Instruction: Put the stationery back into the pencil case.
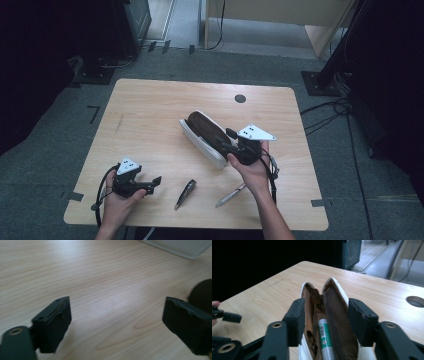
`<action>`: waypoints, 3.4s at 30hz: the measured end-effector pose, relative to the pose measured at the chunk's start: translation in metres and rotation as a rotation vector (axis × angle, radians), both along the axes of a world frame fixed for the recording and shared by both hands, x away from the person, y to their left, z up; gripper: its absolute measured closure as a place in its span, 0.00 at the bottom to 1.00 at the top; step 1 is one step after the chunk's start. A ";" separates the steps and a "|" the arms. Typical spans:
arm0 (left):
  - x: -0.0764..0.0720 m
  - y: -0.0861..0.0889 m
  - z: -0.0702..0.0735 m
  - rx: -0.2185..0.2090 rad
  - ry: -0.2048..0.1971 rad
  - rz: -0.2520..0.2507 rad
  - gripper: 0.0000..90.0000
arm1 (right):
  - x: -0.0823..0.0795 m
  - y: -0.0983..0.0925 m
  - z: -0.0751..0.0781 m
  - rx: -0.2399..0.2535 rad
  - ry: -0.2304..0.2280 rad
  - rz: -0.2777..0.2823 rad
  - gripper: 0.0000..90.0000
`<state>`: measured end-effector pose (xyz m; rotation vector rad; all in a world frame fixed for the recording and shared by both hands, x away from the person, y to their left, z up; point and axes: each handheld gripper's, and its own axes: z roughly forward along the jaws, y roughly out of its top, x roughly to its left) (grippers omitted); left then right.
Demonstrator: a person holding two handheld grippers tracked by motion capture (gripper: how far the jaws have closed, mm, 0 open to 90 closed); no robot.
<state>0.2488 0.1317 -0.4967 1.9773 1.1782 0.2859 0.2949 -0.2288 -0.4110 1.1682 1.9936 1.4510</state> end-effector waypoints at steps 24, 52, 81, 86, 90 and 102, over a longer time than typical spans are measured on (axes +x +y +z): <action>-0.047 -0.064 -0.005 0.009 0.062 -0.276 0.39 | -0.015 -0.008 -0.002 -0.051 0.054 -0.082 0.16; -0.046 -0.068 -0.010 0.093 0.044 -0.264 0.88 | -0.020 -0.004 -0.012 -0.043 0.075 -0.060 0.22; -0.010 -0.062 0.055 -0.121 -0.126 -0.283 0.89 | -0.027 0.025 -0.014 0.090 0.097 0.210 0.42; -0.008 -0.063 0.057 -0.153 -0.138 -0.304 0.89 | -0.026 0.028 -0.014 0.121 0.101 0.267 0.46; -0.007 -0.061 0.057 -0.183 -0.145 -0.326 0.89 | -0.024 0.028 -0.015 0.157 0.108 0.301 0.47; -0.005 -0.055 0.056 -0.254 -0.185 -0.404 0.89 | -0.022 0.031 -0.015 0.211 0.110 0.405 0.49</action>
